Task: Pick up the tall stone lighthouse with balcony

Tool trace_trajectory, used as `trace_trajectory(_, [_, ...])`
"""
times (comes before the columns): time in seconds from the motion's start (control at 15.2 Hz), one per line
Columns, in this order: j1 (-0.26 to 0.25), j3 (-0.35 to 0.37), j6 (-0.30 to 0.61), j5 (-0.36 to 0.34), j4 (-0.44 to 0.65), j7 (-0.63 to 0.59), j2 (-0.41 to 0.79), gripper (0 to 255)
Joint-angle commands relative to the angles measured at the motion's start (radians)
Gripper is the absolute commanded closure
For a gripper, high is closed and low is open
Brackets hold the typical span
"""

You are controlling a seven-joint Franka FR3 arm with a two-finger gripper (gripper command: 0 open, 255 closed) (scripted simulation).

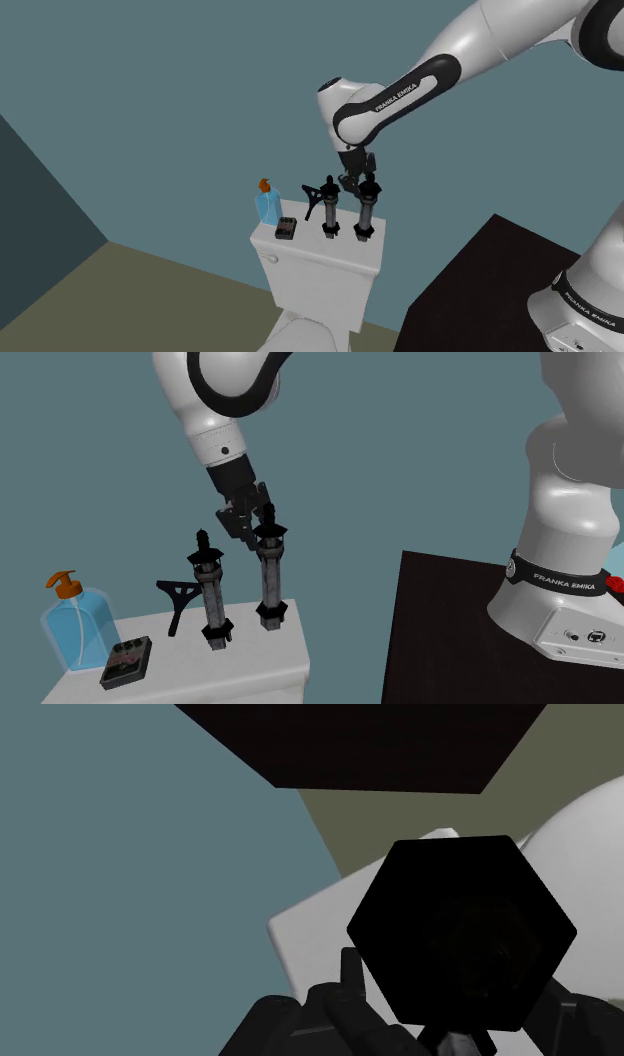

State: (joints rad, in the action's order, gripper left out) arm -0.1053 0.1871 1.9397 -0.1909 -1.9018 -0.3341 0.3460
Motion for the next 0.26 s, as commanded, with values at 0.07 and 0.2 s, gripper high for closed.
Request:
trace_trajectory(0.07, [0.002, 0.002, -0.035, 0.006, 0.017, 0.008, -0.019, 255])
trace_trajectory(0.2, [0.002, 0.002, -0.037, 0.006, 0.018, 0.009, -0.02, 255])
